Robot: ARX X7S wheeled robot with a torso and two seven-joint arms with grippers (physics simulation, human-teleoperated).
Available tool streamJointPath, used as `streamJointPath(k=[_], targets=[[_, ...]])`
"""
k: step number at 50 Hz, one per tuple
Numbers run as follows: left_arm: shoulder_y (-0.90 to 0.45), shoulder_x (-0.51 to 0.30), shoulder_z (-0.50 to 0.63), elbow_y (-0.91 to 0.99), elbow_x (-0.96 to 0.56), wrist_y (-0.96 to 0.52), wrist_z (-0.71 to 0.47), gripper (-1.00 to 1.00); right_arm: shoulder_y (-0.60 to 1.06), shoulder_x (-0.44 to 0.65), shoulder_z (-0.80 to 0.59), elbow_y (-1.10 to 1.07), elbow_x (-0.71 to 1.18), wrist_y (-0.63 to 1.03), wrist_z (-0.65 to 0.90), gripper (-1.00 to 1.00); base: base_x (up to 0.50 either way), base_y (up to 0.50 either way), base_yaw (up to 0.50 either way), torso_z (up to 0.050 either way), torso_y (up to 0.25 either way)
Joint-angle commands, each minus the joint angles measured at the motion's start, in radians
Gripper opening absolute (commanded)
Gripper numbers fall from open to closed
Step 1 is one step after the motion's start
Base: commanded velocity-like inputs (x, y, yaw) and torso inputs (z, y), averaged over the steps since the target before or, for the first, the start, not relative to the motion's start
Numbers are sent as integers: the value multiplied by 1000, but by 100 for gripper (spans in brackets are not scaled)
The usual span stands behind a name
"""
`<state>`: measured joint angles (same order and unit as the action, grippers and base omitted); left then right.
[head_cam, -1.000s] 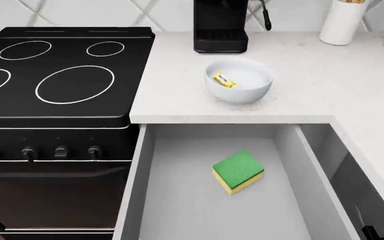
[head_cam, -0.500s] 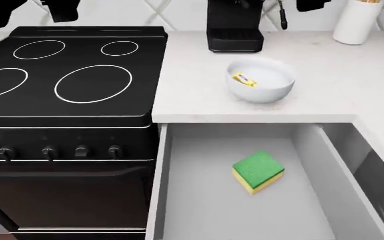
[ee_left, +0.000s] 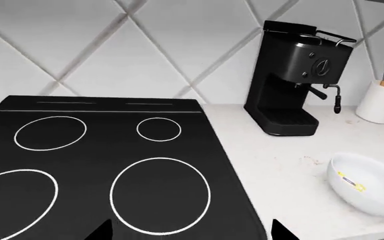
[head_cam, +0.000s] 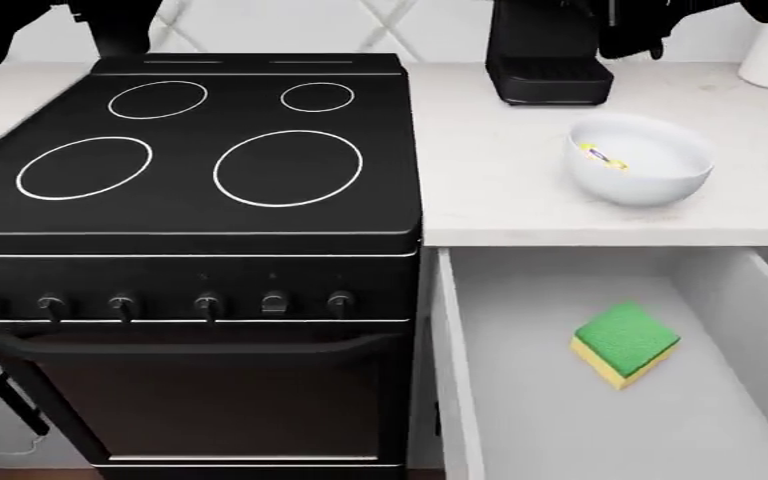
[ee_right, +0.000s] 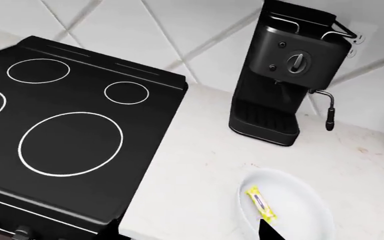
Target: Place the bar in the bowl and close the drawer.
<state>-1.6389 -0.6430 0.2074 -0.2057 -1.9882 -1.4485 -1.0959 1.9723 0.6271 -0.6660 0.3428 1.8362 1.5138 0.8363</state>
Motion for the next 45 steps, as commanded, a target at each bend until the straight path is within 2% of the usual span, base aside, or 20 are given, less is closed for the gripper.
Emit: streamJointPath(k=[1,14,23,45], targets=[[12,-8,19,15,-37,20,-9,100,-7,9,-33,-22,66,-21,28,100,0,500,0,0,0],[104,-33,63,41,-137,31,-30,100,-56,21,-97,-21,230,-14,51,100,0,500,0,0,0],[170,-38,88,96,-174,37,-36,100,-113,37,-140,-60,254,-15,51,100,0,500,0,0,0],[189,-59,141,142,-239,65,-52,100,-119,82,-220,-123,356,-42,88,100,0,500,0,0,0]])
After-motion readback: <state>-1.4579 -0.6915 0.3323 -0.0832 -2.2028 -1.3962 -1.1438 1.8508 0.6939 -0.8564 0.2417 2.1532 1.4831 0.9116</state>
